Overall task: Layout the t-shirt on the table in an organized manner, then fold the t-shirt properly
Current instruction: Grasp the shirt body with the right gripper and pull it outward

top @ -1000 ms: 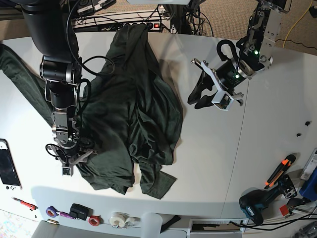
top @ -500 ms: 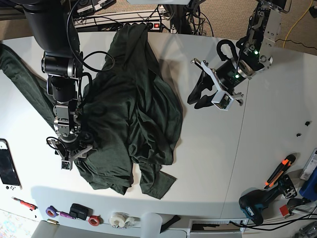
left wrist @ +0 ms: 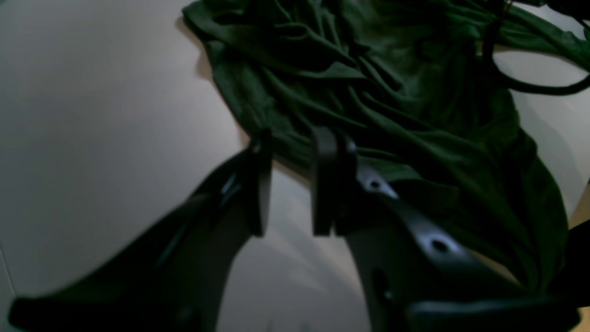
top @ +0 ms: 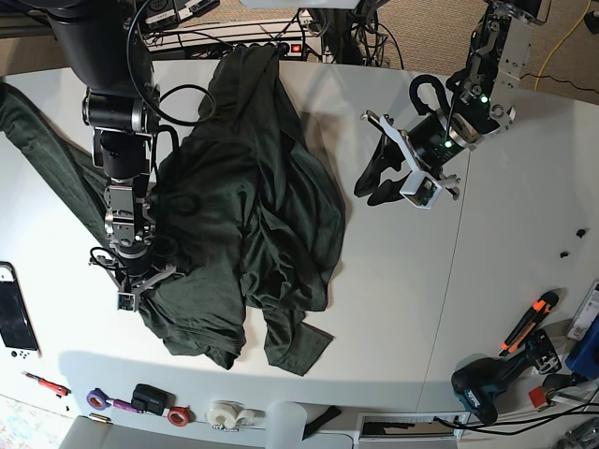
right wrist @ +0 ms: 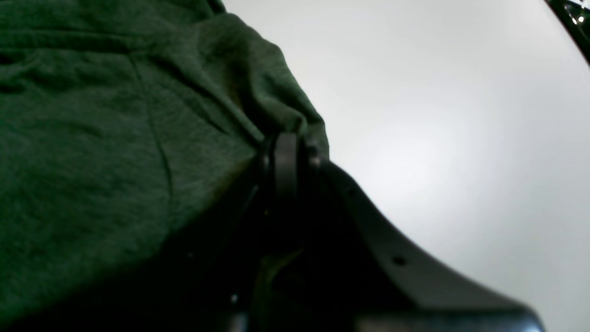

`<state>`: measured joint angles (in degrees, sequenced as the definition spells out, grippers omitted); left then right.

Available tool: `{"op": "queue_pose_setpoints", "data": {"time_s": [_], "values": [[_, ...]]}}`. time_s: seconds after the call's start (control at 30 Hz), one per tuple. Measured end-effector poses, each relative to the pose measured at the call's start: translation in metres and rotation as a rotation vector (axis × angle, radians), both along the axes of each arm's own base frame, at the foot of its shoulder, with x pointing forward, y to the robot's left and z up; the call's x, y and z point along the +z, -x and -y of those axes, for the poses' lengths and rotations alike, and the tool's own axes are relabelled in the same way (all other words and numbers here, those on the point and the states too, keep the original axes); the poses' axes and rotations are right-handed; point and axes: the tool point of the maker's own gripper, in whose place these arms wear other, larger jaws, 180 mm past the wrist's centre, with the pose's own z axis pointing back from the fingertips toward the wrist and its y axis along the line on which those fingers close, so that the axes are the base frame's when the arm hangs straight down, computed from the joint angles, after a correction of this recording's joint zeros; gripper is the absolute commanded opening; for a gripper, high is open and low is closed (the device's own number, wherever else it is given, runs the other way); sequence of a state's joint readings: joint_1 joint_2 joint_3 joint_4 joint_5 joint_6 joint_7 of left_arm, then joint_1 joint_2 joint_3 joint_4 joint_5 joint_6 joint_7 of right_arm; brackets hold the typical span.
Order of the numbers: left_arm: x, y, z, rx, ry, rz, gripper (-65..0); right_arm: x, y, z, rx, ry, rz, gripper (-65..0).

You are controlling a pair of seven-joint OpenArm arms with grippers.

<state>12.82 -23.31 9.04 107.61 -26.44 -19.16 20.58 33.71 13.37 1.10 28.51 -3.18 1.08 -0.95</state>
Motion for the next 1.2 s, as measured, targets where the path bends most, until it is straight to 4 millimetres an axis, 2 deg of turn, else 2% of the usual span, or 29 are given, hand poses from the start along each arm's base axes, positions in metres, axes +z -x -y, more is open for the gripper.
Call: {"op": "queue_pose_setpoints", "data": {"time_s": [0.1,0.2,0.33,0.43,0.6,0.9,1.07,1.2], "values": [[0.0,0.0,0.0,-0.001,0.0,0.0,-49.0,0.014,0.0,0.014,-0.083,0.05,-0.025,-65.0],[0.0,0.0,0.0,-0.001,0.0,0.0,-49.0,0.046,-0.007,0.024,-0.138,0.093,0.023,-65.0],[0.0,0.0,0.0,0.0,0.0,0.0,-49.0,0.079,-0.012,0.024,-0.15,0.132,0.051,-65.0],[0.0,0.0,0.0,0.0,0.0,0.0,-49.0,0.092,-0.001,0.023,-0.152,0.18,0.046,-65.0],[0.0,0.0,0.0,0.0,-0.001,-0.001,-49.0,0.102,0.034,0.012,-0.14,0.229,0.053,-65.0],[-0.001,0.0,0.0,-0.001,-0.002,-0.002,-49.0,0.103,0.121,-0.005,-0.096,0.405,0.012,-65.0],[0.0,0.0,0.0,0.0,-0.001,0.0,-49.0,0.094,0.164,0.004,-0.112,0.508,-0.076,-65.0],[0.0,0.0,0.0,0.0,-0.001,0.0,-49.0,0.089,0.188,0.014,-0.141,0.583,-0.132,-65.0]]}}
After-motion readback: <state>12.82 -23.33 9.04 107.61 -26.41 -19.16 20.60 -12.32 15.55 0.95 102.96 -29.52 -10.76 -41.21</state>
